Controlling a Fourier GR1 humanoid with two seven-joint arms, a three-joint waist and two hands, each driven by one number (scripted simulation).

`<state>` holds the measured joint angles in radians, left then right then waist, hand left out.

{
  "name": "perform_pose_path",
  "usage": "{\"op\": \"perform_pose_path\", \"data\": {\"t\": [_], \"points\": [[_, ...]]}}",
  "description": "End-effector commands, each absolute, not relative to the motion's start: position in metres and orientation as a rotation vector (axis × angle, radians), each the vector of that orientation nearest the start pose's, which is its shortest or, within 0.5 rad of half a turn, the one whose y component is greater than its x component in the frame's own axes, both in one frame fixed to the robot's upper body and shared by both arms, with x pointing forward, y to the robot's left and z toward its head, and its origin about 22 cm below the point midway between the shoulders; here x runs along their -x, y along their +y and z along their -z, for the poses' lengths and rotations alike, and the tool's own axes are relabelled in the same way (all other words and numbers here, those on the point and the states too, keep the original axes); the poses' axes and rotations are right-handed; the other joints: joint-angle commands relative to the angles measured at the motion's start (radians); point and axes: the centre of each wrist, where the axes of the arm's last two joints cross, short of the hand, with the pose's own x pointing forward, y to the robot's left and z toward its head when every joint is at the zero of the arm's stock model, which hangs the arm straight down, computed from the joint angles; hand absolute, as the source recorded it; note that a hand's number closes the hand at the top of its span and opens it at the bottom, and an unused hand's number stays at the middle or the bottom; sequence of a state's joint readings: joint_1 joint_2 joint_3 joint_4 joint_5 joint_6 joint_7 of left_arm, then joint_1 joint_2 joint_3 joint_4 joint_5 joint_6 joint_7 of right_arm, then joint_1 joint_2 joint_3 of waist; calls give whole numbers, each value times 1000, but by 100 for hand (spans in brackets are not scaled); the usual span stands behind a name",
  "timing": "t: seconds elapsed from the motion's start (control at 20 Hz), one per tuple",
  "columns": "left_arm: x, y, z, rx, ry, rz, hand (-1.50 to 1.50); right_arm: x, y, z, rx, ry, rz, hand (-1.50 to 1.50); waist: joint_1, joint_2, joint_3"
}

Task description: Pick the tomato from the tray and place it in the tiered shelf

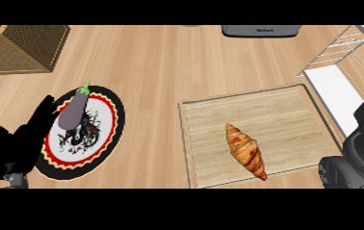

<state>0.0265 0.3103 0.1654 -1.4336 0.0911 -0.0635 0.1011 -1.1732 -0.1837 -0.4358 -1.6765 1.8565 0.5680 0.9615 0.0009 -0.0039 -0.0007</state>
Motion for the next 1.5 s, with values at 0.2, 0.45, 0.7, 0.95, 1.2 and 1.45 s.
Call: {"op": "perform_pose_path", "data": {"t": [0.2, 0.45, 0.7, 0.95, 1.2, 1.45], "points": [[-233, 336, 10, -257, -1337, 52, 0, -328, -259, -361, 1804, -546, 182, 150, 1, 4, 0], [-239, 345, 6, -267, -1345, 42, 0, -310, -303, -350, 1774, -569, 214, 150, -5, 3, 1], [-219, 340, 11, -242, -1343, 45, 0, -316, -326, -338, 1734, -588, 299, 150, 4, 3, 1], [-230, 342, 3, -244, -1329, 37, 0, -302, -362, -315, 1757, -532, 473, 150, -1, 5, 2], [-238, 347, 12, -272, -1326, 29, 0, -304, -389, -301, 1735, -463, 281, -150, -5, 5, 1], [-238, 338, -12, -255, -1335, 46, 0, -304, -379, -296, 1758, -571, 326, -150, 3, 4, 1]]}}
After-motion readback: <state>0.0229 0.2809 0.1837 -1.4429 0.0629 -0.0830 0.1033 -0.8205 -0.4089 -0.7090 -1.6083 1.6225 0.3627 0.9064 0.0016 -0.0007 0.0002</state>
